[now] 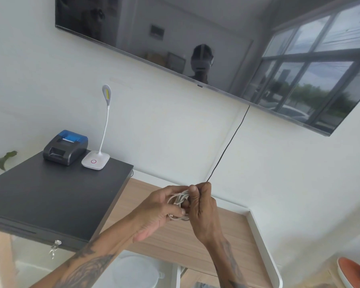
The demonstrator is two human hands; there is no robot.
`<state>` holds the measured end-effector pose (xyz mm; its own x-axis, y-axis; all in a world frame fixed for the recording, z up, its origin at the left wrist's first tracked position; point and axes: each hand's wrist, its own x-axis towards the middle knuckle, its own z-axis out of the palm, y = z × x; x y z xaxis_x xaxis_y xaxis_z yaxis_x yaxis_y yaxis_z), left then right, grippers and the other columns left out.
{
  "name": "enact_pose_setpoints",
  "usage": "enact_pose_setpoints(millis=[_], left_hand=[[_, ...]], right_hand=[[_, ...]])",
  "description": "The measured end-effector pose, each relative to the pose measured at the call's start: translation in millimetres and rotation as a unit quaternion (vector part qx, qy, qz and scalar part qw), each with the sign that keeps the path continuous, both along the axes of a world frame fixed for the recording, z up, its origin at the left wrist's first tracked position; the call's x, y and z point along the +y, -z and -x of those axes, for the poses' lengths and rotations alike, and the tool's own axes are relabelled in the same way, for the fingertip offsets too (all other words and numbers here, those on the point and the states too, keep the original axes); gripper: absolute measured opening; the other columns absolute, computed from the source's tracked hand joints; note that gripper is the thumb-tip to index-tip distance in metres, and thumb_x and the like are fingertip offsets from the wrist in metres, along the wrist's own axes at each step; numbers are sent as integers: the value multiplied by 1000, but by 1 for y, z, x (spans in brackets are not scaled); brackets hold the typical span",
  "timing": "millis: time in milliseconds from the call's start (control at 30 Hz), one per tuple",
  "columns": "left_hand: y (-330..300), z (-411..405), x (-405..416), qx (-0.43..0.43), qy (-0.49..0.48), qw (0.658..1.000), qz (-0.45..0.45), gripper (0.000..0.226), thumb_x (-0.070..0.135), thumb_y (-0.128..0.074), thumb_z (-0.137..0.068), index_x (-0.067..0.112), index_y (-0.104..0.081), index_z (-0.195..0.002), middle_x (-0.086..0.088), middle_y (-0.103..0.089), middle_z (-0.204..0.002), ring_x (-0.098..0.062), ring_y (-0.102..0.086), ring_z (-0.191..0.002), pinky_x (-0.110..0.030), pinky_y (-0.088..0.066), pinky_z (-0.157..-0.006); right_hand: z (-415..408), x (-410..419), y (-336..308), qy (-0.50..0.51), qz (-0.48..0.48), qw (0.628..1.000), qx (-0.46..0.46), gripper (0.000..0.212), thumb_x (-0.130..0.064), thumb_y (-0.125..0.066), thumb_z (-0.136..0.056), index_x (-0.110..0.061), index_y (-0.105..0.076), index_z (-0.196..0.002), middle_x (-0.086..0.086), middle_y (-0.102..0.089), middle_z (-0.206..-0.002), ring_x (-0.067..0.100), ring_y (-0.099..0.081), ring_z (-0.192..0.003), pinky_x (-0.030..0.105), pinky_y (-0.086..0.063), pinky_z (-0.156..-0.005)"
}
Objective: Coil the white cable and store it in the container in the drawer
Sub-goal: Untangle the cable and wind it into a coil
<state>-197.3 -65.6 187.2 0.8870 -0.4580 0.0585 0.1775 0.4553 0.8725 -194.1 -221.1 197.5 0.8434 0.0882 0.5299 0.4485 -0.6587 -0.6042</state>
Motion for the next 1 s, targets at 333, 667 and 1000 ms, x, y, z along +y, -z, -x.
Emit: enact_pose_setpoints(millis=[333, 667, 1000], left_hand=[[18, -7, 5, -55, -51, 997, 8, 34, 23, -66, -93, 9, -72, -124, -16, -75, -116, -27, -73, -103, -35, -60, -83], [48, -14, -1, 31, -172, 984, 8, 37, 40, -75, -81, 26, -73, -115, -10, -75, -102, -16, -74, -78, -32, -61, -70], [69, -16, 17, -24, -152, 979, -134, 26, 34, -61, -99, 19, -76, -115, 0, -79, -95, -20, -76, -91, -33, -63, -74]], right_hand=[[-3, -3, -4, -43, -100, 994, 14, 29, -38, -37, -102, -14, -39, -85, -13, -54, -61, 9, -47, -55, 36, -44, -56], [-9, 15, 28, -65, -211, 973, 61, 25, -29, -37, -106, -11, -43, -90, -1, -50, -71, 10, -47, -63, 18, -43, -58], [-20, 31, 71, -39, -276, 942, 187, 20, -28, -38, -108, -17, -46, -94, -3, -54, -81, -4, -55, -66, 14, -47, -65]])
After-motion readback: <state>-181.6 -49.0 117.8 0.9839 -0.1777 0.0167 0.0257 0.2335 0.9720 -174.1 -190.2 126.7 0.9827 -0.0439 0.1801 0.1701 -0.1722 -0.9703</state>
